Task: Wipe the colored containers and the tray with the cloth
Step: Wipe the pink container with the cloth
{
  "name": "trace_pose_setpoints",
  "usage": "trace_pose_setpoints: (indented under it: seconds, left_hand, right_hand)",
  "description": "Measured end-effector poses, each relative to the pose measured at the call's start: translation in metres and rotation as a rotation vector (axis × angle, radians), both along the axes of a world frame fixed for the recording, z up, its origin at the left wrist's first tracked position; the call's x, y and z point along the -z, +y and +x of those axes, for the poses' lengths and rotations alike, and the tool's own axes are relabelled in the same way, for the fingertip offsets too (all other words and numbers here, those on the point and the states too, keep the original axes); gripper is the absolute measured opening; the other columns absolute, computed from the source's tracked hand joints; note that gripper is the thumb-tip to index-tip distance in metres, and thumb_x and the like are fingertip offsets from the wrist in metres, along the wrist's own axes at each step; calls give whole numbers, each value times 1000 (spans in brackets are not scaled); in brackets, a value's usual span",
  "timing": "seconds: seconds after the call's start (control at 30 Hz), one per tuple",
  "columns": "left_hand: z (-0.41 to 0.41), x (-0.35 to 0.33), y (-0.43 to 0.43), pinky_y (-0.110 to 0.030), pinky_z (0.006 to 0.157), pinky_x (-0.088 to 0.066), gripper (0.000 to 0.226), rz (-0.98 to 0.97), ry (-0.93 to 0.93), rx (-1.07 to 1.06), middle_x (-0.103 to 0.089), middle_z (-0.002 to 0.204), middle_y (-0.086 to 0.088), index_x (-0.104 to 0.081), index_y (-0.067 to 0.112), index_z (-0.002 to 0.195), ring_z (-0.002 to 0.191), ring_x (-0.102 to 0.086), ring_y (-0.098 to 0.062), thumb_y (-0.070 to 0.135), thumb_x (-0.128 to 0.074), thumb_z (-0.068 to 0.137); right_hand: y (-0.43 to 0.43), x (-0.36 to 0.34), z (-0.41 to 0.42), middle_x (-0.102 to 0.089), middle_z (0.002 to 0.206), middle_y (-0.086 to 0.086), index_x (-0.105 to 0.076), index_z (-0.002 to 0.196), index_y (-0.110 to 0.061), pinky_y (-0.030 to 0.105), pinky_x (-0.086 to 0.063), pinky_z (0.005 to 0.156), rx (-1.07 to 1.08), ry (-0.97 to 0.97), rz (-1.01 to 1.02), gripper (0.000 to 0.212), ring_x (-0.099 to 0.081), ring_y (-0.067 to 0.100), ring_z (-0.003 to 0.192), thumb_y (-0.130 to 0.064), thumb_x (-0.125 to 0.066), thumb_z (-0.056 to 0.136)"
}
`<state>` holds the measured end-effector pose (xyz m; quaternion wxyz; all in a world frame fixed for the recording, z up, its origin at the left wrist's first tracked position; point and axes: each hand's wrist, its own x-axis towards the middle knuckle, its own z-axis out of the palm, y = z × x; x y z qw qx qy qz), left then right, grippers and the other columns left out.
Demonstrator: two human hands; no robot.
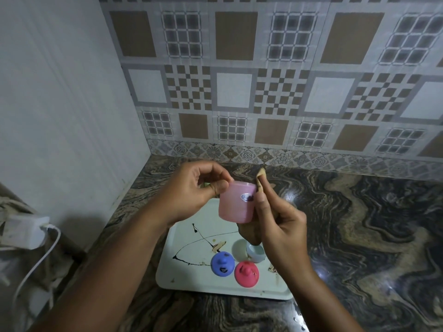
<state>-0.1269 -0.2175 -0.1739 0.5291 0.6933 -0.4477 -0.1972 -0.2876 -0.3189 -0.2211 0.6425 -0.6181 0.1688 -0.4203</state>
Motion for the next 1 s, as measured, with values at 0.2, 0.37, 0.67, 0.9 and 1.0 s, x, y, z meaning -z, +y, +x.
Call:
trace_pose_setpoints:
  seconds: [0.2, 0.37, 0.67, 0.9, 1.0]
  left_hand:
    - [8, 20, -6, -24, 71, -54, 18, 53, -138, -93, -70, 79, 15, -71, 27, 81, 75, -64, -4, 9, -74, 85]
    - [17, 48, -20, -18, 67, -52, 11, 93, -210, -191, -71, 79, 9, -71, 20, 83, 75, -69, -3, 10, -74, 86]
    - [54, 98, -63, -16, 73, -44, 5, 197, -434, -238, -69, 88, 1, -74, 11, 91, 79, -62, -8, 11, -70, 88]
    - [73, 138, -109, -36, 77, -55, 15, 327, -502, -222, -74, 93, -10, -76, 9, 94, 86, -68, -26, 11, -63, 88]
    - [80, 153, -124, -41, 69, -56, 17, 394, -508, -226, -74, 87, -11, -76, 11, 91, 79, -67, -29, 17, -60, 89]
  right_hand:
    - [-24, 23, 15, -48, 70, -7, -52, 140, -26, 29, -43, 51, -57, 100, -9, 59, -40, 12, 59, -2, -70, 90]
    - [-56, 46, 35, -65, 90, -16, -53, 136, -41, 22, -51, 62, 31, 258, -151, 49, -53, -3, 68, -17, -67, 95]
    - [-103, 65, 81, -68, 72, -11, -26, 158, -29, 27, -51, 54, 49, 523, -327, 63, -60, 6, 58, -41, -51, 102]
    - [-136, 96, 118, -74, 112, 13, -32, 156, -19, 32, -55, 75, 95, 650, -381, 61, -71, 30, 94, -41, -50, 102]
    - [-142, 108, 127, -71, 122, 15, -36, 154, -15, 34, -55, 88, 96, 681, -372, 59, -70, 32, 103, -39, -51, 102]
